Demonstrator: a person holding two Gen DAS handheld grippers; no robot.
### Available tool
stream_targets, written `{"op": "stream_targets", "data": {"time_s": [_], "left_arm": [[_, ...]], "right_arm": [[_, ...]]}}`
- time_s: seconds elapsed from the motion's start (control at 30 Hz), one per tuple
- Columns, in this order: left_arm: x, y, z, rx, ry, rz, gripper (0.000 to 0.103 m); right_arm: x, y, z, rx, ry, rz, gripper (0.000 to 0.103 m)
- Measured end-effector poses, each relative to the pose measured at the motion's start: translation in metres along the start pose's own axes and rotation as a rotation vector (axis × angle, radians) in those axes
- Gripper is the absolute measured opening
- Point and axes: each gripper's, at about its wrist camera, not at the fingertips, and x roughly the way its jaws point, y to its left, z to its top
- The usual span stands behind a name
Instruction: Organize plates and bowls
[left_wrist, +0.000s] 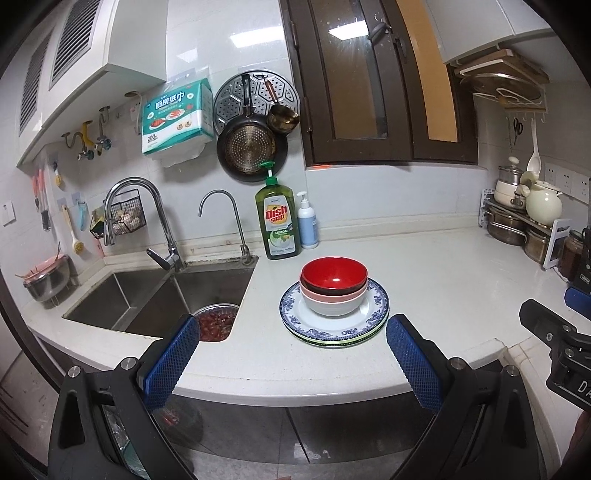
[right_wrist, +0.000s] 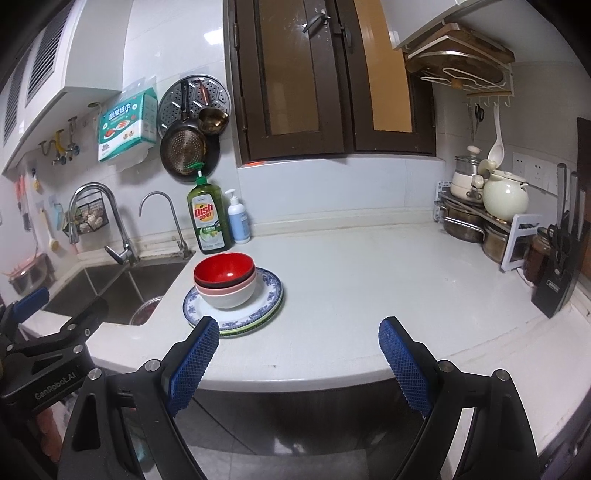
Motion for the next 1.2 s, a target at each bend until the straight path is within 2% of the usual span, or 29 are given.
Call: {"op": "stream_targets", "data": {"time_s": [1.2], "left_arm": [[-0.011,-0.004,0.002,0.002,-0.015,-0.011,0.103]], "right_arm": [[-0.014,-0.007,0.0,-0.002,-0.014,-0.001,0.089]]}}
